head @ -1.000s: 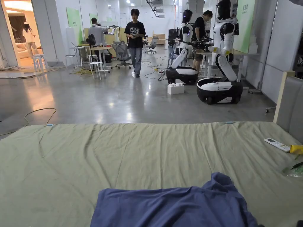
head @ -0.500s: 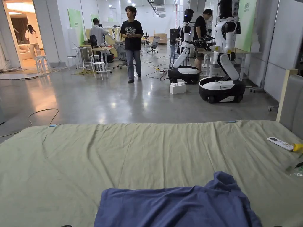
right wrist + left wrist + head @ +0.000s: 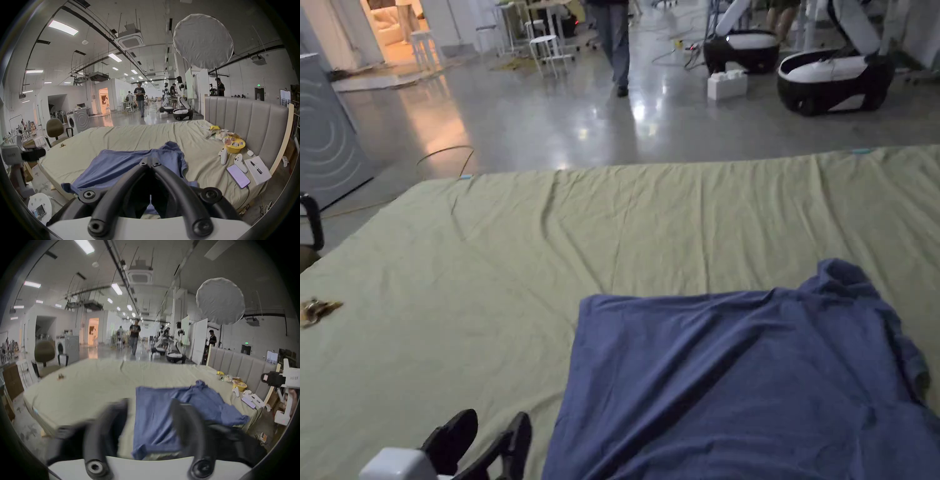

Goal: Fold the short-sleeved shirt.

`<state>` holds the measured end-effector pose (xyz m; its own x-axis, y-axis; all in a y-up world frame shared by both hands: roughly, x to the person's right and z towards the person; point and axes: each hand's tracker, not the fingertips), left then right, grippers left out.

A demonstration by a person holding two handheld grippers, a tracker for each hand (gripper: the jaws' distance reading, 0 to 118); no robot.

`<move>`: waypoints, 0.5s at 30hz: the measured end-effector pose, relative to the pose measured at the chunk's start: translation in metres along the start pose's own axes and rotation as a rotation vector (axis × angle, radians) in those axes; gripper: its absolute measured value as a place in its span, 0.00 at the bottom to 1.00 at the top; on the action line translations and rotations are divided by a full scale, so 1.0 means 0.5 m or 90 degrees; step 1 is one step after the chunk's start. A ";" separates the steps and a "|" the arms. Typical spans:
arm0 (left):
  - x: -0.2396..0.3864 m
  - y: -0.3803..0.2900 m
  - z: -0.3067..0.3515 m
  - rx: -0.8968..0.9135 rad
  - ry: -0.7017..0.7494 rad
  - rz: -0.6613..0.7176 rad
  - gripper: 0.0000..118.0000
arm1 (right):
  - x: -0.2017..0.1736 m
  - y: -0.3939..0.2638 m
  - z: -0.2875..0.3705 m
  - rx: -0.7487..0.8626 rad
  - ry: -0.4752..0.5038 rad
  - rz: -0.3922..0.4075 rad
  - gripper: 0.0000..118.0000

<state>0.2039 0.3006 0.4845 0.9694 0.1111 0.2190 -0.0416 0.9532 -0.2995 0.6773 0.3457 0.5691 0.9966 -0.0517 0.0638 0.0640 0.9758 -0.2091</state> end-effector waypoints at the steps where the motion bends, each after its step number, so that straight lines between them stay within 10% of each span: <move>1: -0.012 -0.025 -0.015 -0.029 0.022 0.002 0.71 | 0.002 -0.011 0.000 -0.022 -0.002 -0.008 0.00; 11: -0.079 -0.229 -0.146 -0.213 0.010 0.066 0.82 | 0.013 -0.046 -0.005 -0.073 -0.014 -0.029 0.00; 15: -0.073 -0.239 -0.189 -0.232 -0.006 0.075 0.63 | 0.031 -0.054 0.001 -0.085 -0.027 -0.041 0.00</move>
<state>0.1962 0.1562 0.4244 0.9609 0.2174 0.1715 -0.0615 0.7715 -0.6332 0.6910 0.3187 0.5763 0.9873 -0.1021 0.1217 0.1373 0.9338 -0.3305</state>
